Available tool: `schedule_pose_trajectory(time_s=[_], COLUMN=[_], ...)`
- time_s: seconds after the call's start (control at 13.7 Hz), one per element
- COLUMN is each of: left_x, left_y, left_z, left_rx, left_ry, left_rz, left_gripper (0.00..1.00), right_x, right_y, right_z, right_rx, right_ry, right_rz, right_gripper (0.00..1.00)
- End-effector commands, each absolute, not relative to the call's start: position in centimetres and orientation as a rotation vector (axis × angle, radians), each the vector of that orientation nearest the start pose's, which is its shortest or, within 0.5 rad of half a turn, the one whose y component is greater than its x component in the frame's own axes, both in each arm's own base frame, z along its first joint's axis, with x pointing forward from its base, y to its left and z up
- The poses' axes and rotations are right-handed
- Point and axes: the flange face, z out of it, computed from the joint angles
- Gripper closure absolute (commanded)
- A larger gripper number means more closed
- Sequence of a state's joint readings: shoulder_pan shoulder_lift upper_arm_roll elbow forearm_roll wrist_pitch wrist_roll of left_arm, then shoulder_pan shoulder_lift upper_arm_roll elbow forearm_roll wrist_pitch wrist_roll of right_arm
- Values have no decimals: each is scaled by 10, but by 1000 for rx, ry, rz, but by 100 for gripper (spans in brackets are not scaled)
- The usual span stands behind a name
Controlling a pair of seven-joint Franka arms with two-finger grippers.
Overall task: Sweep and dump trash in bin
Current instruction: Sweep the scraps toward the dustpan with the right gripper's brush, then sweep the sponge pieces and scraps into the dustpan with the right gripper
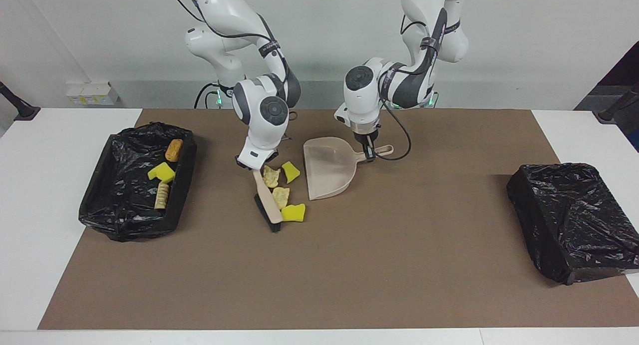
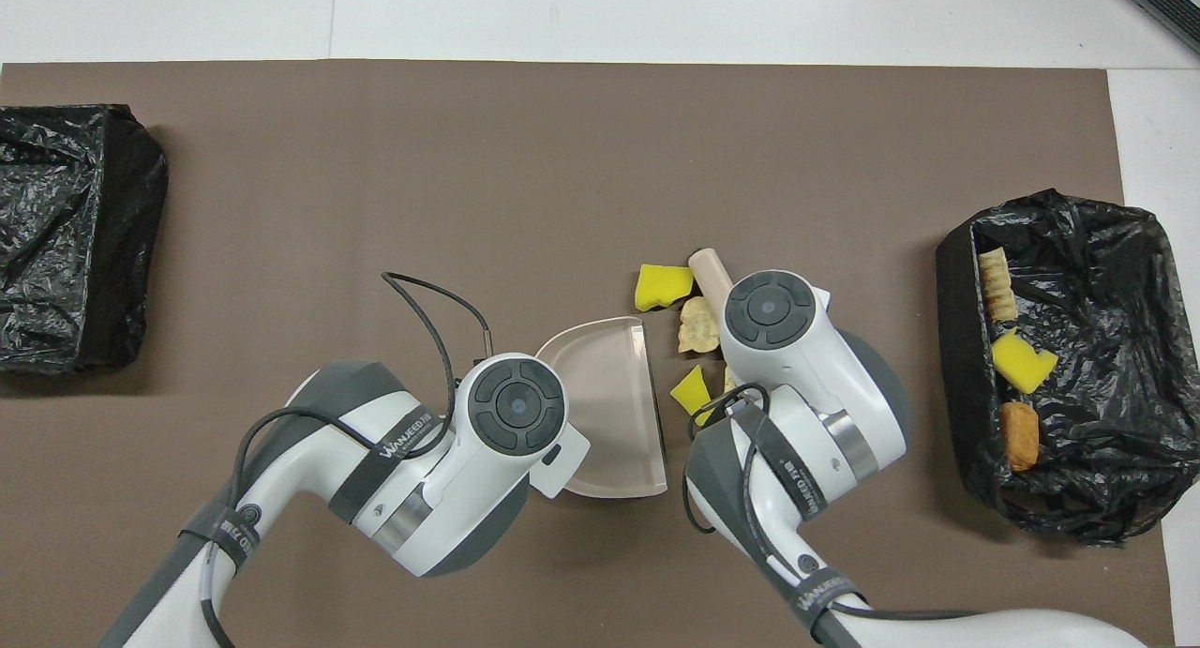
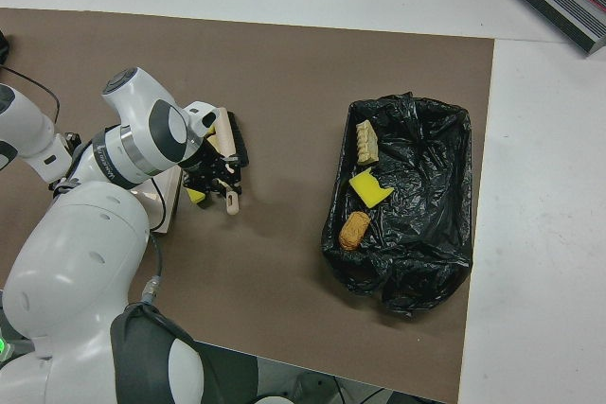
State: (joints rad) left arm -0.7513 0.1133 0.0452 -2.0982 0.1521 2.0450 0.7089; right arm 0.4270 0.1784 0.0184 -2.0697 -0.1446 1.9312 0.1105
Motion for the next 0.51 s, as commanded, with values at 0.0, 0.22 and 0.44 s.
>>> schedule_pose_trajectory(time_s=[0.0, 0.22, 0.44], left_x=[408, 409, 413], left_y=[-347, -347, -345], left_z=[360, 359, 360], left_rx=[-2230, -2270, -2379], left_ry=[1954, 1905, 1759], left_rz=[292, 278, 244], left_gripper=[100, 100, 100], right_x=[468, 446, 433], right_y=[236, 264, 272], right_z=[326, 328, 333], right_rx=[-3111, -2947, -2893], right_ry=[-578, -627, -625], right_rz=[484, 532, 604], right_gripper=[100, 100, 100])
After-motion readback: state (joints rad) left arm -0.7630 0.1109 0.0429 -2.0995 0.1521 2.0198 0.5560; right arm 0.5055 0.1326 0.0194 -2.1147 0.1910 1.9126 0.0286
